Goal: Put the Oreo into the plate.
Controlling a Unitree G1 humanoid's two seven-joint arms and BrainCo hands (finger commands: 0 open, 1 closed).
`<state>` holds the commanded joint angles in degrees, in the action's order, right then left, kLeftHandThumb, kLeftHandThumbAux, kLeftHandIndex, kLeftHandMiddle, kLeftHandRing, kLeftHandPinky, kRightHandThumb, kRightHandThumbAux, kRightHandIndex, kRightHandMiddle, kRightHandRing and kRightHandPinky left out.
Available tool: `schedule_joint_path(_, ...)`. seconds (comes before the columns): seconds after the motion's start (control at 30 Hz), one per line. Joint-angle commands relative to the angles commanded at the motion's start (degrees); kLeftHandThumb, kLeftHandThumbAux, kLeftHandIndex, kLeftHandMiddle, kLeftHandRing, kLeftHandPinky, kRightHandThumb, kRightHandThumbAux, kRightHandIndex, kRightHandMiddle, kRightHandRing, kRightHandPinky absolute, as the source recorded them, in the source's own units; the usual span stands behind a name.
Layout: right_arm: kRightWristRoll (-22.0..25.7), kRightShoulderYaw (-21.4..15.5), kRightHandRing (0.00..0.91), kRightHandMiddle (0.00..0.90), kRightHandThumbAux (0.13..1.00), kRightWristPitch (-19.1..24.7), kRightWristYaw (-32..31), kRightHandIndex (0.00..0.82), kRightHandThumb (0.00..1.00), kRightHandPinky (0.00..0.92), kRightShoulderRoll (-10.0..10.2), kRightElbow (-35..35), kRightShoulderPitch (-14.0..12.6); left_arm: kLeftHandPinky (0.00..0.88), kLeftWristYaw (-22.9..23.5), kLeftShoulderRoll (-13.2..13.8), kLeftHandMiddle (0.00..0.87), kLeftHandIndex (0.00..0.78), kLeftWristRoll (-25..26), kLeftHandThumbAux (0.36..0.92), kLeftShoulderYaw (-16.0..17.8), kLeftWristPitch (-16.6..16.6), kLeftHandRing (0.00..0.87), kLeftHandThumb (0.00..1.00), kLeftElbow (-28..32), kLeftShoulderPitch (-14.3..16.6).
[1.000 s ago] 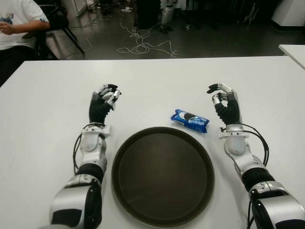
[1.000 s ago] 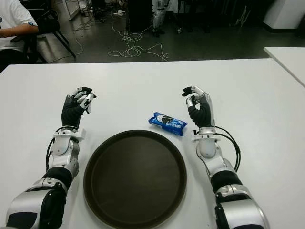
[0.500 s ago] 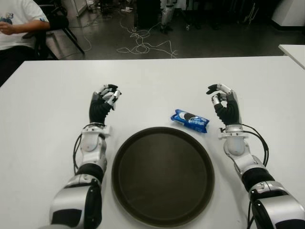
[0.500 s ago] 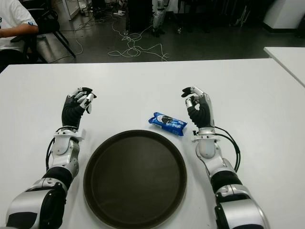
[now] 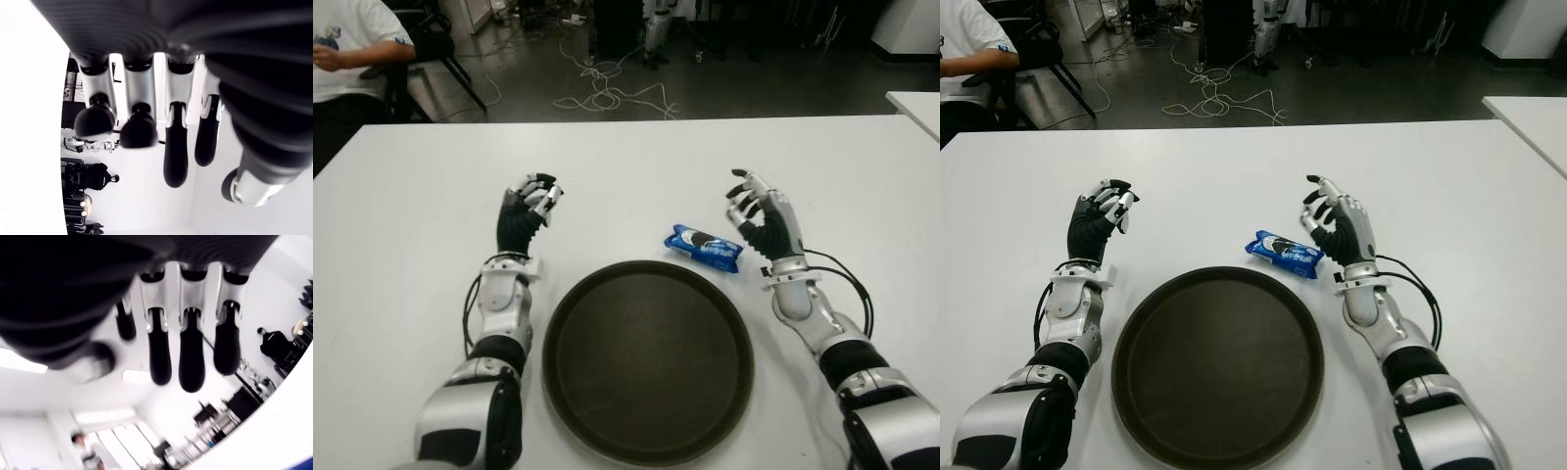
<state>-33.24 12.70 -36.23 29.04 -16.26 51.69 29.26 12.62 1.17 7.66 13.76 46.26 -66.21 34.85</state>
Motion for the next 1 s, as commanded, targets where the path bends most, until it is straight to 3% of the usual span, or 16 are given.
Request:
schedule_joint_path(0.43, -0.2, 1.5, 0.002, 0.0, 0.318, 2.7, -2.8, 0.0, 0.305, 0.06, -1.5, -3.0, -1.0, 0.8, 1.1, 0.2, 0.522, 0.413, 0.4, 0.663, 0.2, -0.7, 0.807, 0.858, -0.1, 0.1)
schedule_joint_path(1.0, 0.9, 1.2, 0.022, 0.0, 0.293, 5.1, -5.1, 0.0, 0.241, 0.078, -1.5, -5.6, -2.0, 0.802, 1.4, 0.3, 0.524, 0.417, 0.2, 0.661, 0.4, -0.7, 0.804, 0.859, -0.1, 0.1)
